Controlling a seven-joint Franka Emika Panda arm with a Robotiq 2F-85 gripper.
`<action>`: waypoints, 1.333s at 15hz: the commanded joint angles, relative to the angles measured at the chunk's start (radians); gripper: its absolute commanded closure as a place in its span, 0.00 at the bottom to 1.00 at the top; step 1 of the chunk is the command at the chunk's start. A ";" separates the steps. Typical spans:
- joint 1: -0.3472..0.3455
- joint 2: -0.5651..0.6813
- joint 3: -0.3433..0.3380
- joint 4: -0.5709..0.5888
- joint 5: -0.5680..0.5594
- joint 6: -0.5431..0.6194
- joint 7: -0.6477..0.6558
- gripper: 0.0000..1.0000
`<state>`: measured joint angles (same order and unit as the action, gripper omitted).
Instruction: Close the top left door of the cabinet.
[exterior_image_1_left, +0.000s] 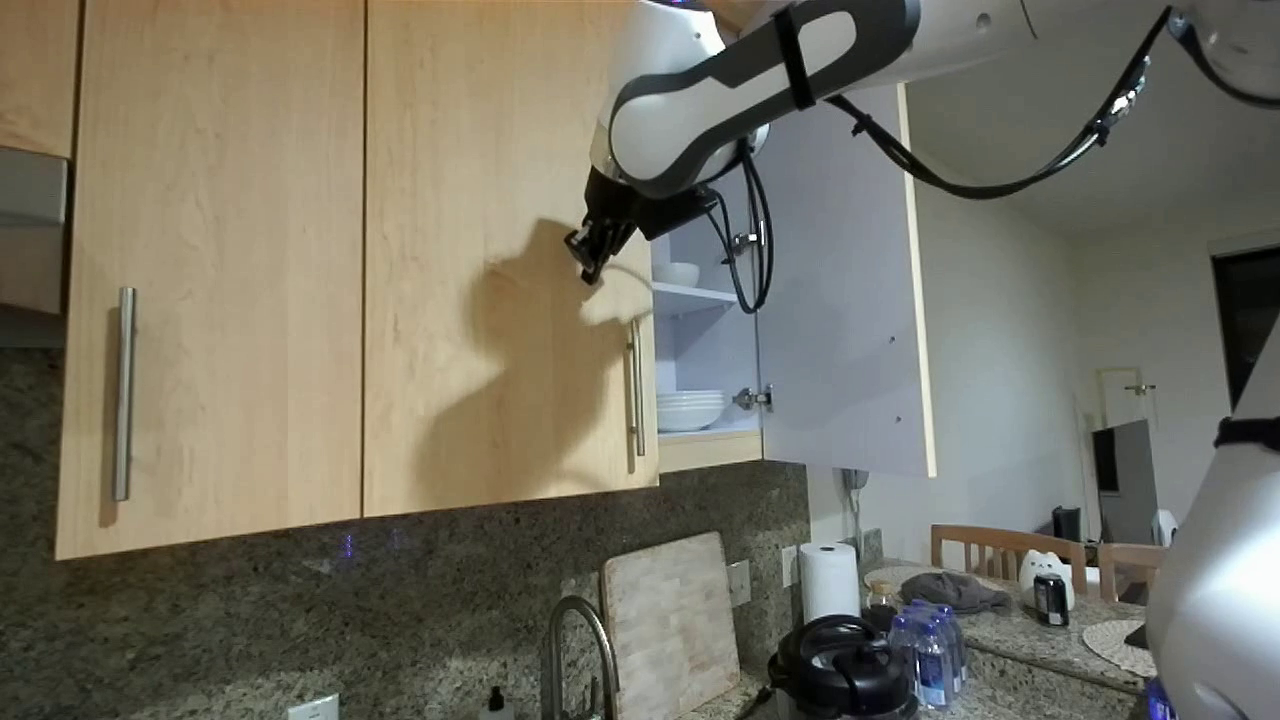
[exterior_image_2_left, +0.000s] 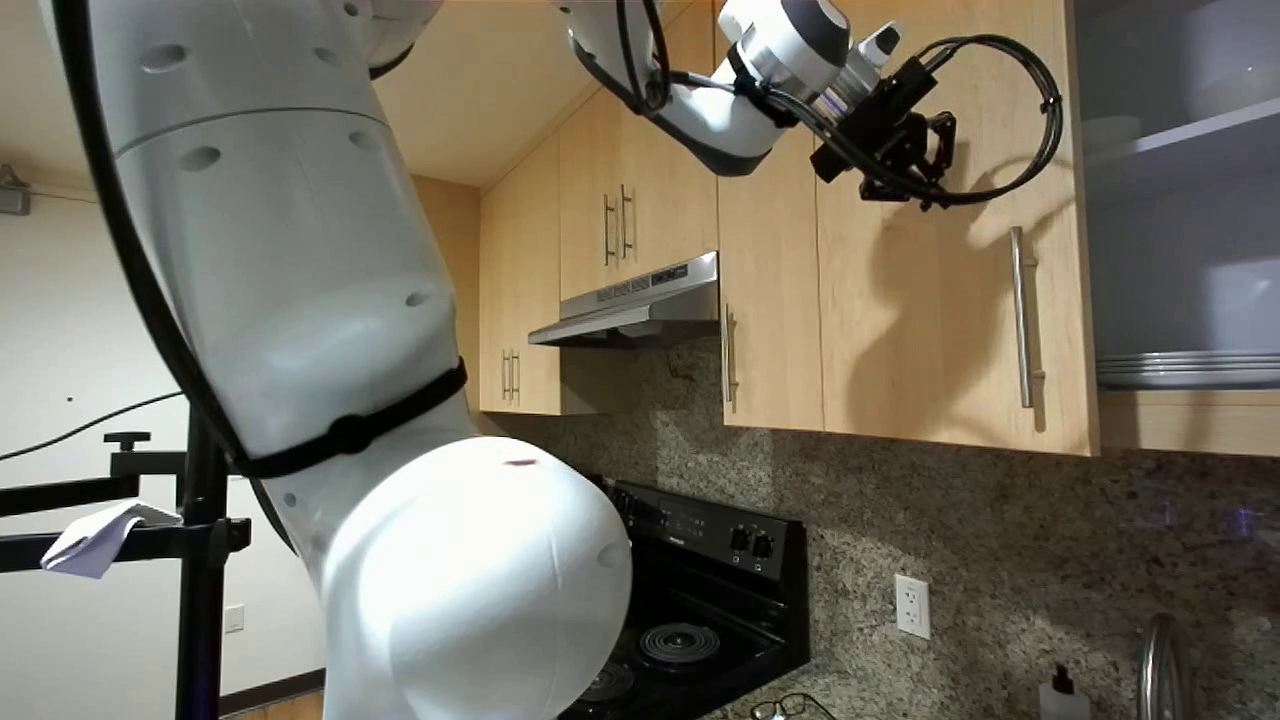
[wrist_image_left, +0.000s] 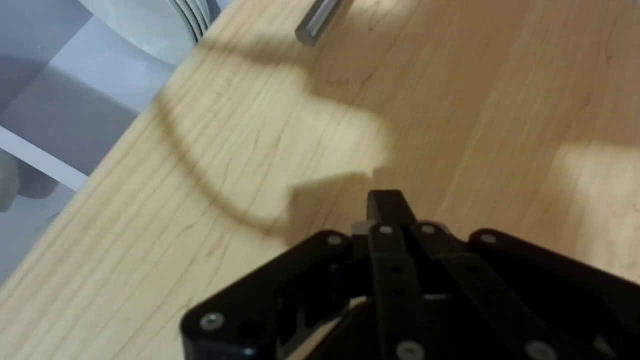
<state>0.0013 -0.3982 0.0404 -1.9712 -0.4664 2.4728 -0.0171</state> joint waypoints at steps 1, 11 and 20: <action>-0.015 -0.120 0.042 -0.101 0.009 -0.067 0.007 1.00; 0.137 -0.252 0.077 -0.242 0.237 -0.473 -0.047 1.00; 0.146 -0.271 -0.001 -0.382 0.514 -0.607 0.006 1.00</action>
<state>0.1605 -0.6356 0.0598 -2.2929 -0.0214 1.8809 -0.0170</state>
